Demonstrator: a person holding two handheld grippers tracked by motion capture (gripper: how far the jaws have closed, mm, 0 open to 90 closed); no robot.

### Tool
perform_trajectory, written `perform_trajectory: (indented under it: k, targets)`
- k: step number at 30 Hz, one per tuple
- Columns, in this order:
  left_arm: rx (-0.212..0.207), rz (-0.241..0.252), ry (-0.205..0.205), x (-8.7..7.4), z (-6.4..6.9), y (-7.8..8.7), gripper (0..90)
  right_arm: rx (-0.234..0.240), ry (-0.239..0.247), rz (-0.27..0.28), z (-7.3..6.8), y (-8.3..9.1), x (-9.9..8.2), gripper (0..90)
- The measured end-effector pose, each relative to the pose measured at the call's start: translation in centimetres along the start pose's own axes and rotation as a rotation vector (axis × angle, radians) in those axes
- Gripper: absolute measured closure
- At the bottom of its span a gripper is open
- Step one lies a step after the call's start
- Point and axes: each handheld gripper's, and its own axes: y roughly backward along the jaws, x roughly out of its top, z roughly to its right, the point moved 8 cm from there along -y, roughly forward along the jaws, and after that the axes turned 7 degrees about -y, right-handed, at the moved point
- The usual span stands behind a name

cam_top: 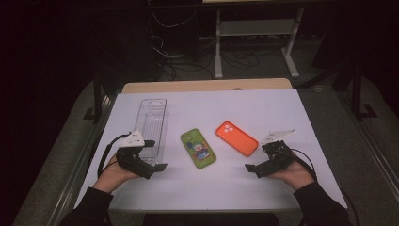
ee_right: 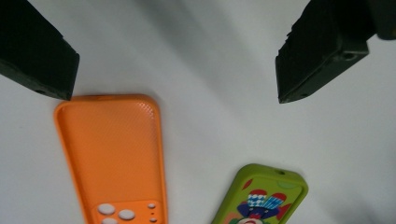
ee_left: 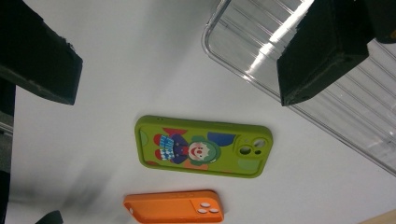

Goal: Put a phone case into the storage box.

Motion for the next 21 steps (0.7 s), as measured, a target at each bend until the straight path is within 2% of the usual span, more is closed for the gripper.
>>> perform_trajectory:
  k: [15,21]
  targets:
    - [-0.001,-0.009,-0.009,0.0,0.0,0.1,0.0,-0.039,-0.014,0.042,1.8,0.4,3.4,0.0]
    - [-0.005,-0.012,-0.002,-0.1,0.1,0.1,0.0,-0.045,-0.008,0.045,2.6,-0.2,5.2,0.0]
